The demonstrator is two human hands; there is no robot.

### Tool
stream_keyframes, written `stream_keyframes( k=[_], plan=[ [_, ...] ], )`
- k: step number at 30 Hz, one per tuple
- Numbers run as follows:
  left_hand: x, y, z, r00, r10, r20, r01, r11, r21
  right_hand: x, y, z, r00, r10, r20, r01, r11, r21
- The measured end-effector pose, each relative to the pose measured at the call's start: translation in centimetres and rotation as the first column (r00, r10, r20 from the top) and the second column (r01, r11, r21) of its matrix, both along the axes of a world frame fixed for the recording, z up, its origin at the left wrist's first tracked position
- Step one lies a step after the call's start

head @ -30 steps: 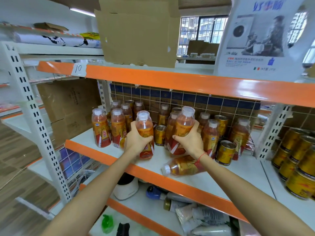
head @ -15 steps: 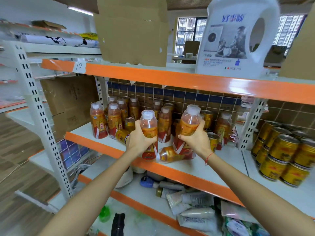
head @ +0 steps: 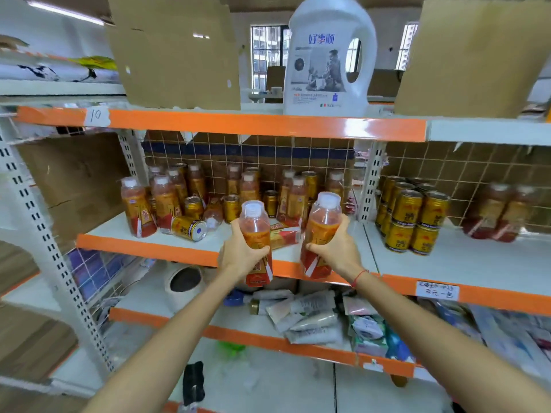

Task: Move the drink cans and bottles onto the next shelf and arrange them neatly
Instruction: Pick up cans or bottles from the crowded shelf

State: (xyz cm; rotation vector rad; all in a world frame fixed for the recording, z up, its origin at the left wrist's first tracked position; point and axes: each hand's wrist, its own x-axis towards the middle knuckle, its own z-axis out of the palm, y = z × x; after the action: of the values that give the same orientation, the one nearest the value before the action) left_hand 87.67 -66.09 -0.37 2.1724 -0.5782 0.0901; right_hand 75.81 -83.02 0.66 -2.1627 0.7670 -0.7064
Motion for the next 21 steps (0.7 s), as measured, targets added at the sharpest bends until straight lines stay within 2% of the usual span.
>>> stream_keyframes(
  k=[3, 10, 21],
  plan=[
    [-2.6, -0.1, -0.7, 0.998, -0.054, -0.036, 0.054, 0.998, 0.015, -3.3, 0.0, -0.5, 0.999, -0.033, -0.010, 0.033, 0.999, 0.002],
    [-8.5, -4.2, 0.0, 0.979, -0.203, -0.015, 0.203, 0.979, -0.002, -11.1, -2.6, -0.5, 0.991, -0.134, -0.015, 0.133, 0.991, -0.021],
    [-20.9, -20.2, 0.7, 0.936, -0.349, -0.039, 0.347, 0.937, -0.041, -26.5, -16.9, 0.6, 0.966, -0.258, 0.000, 0.258, 0.966, -0.027]
  ],
)
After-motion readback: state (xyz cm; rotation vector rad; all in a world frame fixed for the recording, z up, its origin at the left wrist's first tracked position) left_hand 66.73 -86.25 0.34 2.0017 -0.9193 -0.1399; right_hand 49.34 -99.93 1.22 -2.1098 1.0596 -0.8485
